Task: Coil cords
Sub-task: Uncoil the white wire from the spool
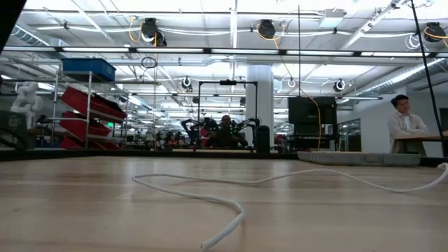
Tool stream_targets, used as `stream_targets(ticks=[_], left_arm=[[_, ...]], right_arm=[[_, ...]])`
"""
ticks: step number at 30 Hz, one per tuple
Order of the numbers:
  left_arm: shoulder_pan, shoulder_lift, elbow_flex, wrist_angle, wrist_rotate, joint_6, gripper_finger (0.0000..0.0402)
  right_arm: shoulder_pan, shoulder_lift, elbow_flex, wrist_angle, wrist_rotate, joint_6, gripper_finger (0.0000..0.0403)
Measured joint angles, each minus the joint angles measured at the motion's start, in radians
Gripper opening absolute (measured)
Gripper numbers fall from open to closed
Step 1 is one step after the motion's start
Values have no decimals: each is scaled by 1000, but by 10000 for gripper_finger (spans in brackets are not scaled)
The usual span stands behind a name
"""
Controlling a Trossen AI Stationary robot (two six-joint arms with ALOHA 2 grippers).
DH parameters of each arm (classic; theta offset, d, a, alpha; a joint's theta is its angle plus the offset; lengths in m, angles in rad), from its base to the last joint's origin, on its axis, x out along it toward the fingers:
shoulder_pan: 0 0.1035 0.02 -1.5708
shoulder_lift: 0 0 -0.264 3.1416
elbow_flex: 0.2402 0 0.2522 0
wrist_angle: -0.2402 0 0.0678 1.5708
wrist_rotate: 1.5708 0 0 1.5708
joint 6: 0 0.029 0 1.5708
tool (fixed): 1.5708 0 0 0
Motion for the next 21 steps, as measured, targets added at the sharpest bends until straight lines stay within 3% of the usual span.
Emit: stream_targets(ticks=[7,21], left_arm=[[0,0,0,0,17,-3,7],[-16,-9,4,55,137,-53,2]], right_arm=[[0,0,0,0,0,0,0],[-9,0,0,-72,9,0,0]])
